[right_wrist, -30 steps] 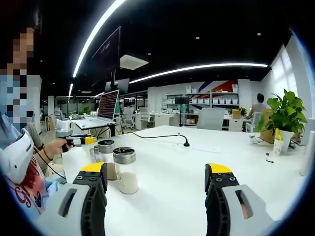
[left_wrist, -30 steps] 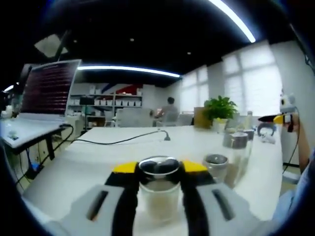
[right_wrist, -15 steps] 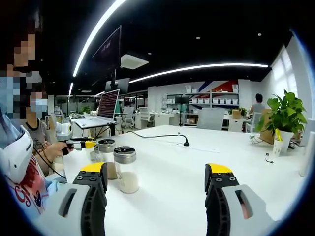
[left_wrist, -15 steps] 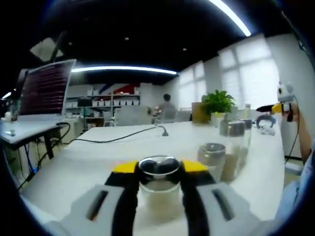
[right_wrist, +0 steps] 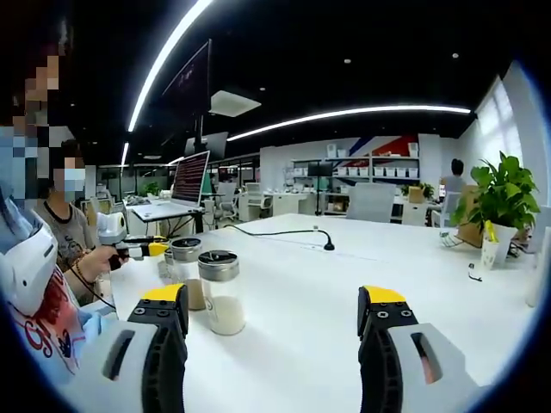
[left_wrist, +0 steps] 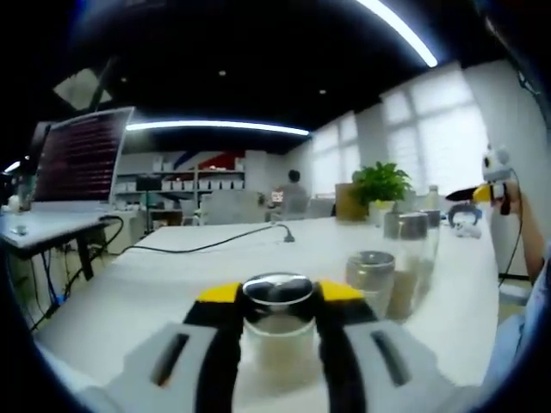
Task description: Rotate the seasoning bottle until the label or dispensing opening points toward the visible target arrow and the bottle remains upright within the marked orientation range
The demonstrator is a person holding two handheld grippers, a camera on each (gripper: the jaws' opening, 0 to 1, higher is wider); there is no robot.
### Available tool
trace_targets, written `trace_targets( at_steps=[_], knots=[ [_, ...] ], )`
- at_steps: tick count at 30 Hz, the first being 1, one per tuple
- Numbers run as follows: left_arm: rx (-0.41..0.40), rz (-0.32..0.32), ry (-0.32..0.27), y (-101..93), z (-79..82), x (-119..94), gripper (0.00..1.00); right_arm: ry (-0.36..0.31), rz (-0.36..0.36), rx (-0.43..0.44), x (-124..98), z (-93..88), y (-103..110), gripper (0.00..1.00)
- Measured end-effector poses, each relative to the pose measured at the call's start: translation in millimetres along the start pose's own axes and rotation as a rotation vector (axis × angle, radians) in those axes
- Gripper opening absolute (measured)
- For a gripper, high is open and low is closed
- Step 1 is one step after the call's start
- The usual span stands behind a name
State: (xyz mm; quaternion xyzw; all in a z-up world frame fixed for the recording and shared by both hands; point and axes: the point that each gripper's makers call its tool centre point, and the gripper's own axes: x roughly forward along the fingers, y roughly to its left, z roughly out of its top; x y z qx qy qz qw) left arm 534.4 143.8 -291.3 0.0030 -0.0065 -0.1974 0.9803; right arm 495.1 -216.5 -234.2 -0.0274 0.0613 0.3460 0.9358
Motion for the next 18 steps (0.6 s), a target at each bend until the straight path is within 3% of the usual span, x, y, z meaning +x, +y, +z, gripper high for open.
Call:
trace_targets(
  at_steps=[18],
  knots=[
    [-0.003,-0.056,-0.026,-2.3,1.4,0.8,0.33,-0.013,-0.004,-0.007,-9.1,2.8,3.5,0.83]
  ],
)
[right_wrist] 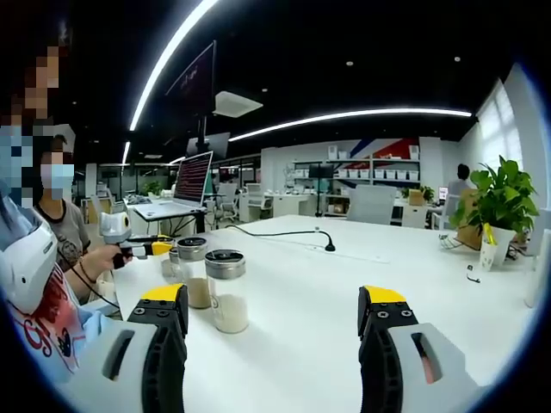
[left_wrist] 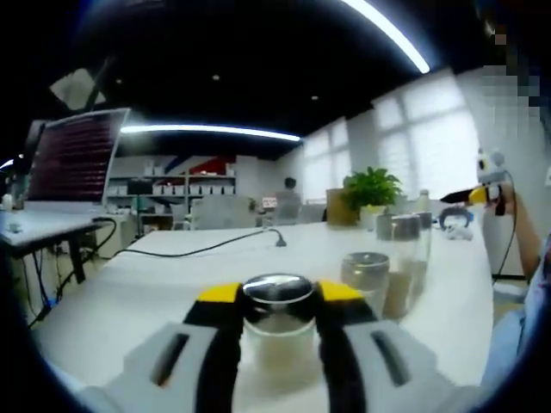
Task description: Rotate the seasoning bottle until the label or dispensing opening points toward the visible target arrow and the bottle remains upright within the marked orientation range
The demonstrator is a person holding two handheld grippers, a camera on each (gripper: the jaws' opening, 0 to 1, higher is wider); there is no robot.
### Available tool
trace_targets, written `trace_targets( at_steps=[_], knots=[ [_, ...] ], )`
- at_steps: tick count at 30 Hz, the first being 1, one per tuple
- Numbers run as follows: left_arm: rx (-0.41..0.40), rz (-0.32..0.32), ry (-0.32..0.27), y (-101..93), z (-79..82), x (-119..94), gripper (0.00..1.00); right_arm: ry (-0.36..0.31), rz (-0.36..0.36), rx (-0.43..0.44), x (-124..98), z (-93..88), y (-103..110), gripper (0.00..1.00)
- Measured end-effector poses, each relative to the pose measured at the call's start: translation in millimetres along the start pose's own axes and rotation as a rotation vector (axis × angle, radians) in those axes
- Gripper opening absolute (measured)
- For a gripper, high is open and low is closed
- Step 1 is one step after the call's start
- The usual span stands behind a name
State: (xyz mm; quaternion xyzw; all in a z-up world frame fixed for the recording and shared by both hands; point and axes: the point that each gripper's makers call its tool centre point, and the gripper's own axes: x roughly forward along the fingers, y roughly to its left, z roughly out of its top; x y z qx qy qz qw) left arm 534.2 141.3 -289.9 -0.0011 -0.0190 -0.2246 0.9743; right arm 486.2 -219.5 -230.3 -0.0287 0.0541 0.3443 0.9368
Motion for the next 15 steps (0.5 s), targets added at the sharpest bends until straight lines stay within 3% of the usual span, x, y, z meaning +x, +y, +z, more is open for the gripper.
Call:
trace_targets(
  at_steps=[15],
  knots=[
    [-0.001,-0.088,0.0,-1.4,-0.2,-0.1,0.33,0.01,0.007,-0.011,2.5,-0.8,4.1,0.83]
  ],
)
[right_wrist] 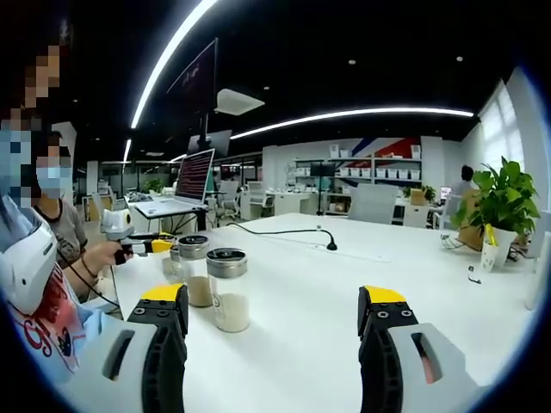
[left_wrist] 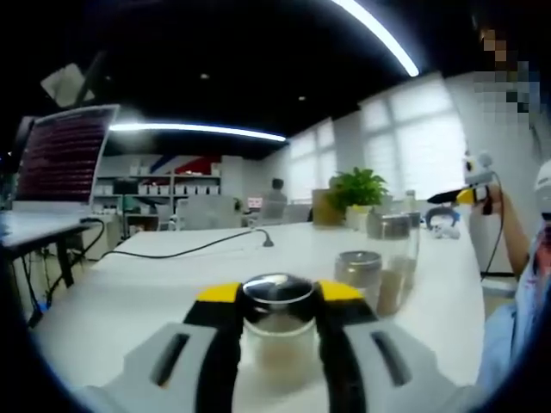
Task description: Rotate the seasoning bottle until the label or dispensing opening points toward the visible target arrow and the bottle remains upright within the marked orientation range
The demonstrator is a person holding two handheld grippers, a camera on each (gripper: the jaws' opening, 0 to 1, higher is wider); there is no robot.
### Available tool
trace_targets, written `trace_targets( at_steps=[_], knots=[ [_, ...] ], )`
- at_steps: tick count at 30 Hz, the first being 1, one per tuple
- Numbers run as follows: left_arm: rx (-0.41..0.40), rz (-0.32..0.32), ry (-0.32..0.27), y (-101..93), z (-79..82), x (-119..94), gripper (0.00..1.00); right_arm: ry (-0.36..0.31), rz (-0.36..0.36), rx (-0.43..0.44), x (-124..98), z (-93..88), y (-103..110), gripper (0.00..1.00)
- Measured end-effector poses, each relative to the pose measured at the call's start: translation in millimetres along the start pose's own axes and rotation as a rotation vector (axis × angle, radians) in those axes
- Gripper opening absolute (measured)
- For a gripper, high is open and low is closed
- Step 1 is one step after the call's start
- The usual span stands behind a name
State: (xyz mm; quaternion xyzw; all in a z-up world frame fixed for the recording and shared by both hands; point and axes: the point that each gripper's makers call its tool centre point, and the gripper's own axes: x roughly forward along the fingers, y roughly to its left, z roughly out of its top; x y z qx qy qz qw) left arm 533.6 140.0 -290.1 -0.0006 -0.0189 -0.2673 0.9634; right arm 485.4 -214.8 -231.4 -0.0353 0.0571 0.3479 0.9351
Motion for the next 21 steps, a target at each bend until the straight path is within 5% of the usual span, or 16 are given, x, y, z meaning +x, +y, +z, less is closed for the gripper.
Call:
trace_targets(
  at_steps=[21],
  knots=[
    [-0.004,-0.161,0.014,-4.4,-0.1,2.1,0.34,-0.004,0.01,-0.003,-0.5,1.7,1.8,0.83]
  ],
)
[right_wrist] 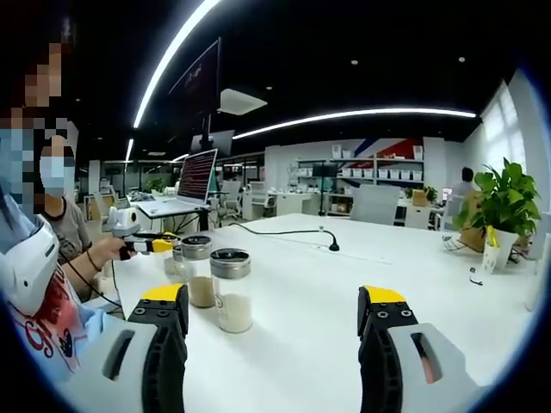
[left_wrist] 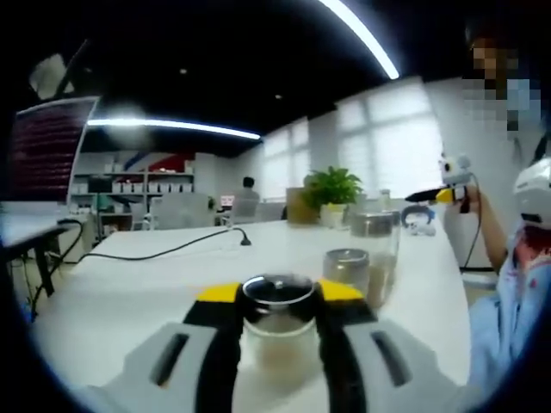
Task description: Rotate the seasoning bottle until the label or dispensing opening points toward the visible target arrow and the bottle remains upright within the marked orientation range
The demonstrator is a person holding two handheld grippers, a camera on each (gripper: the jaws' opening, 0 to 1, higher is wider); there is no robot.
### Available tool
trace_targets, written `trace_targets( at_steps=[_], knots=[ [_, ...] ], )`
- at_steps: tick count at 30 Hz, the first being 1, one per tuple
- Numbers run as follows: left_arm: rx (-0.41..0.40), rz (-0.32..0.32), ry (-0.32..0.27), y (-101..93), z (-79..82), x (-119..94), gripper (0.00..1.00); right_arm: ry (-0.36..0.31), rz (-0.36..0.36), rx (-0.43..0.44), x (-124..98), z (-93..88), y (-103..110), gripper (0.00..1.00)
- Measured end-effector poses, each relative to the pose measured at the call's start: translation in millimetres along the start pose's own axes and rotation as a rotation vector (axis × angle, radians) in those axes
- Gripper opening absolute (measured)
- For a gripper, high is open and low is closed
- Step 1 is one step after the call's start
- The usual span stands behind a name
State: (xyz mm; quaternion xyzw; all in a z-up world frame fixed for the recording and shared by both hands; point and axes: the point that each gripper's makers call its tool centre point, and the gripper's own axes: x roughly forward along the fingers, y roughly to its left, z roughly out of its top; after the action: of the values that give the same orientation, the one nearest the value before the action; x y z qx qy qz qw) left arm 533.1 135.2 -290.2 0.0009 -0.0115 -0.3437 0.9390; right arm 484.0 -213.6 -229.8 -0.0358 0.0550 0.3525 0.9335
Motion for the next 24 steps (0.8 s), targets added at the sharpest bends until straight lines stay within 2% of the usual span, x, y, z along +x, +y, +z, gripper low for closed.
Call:
trace_targets(
  at_steps=[12,24],
  knots=[
    [-0.013,-0.1,0.009,-1.4,0.0,-0.4,0.34,0.003,0.006,0.001,1.8,-0.4,2.1,0.83],
    [-0.011,-0.174,0.032,-4.3,-1.0,1.1,0.34,0.003,0.007,-0.002,2.3,0.1,2.4,0.83]
  ],
)
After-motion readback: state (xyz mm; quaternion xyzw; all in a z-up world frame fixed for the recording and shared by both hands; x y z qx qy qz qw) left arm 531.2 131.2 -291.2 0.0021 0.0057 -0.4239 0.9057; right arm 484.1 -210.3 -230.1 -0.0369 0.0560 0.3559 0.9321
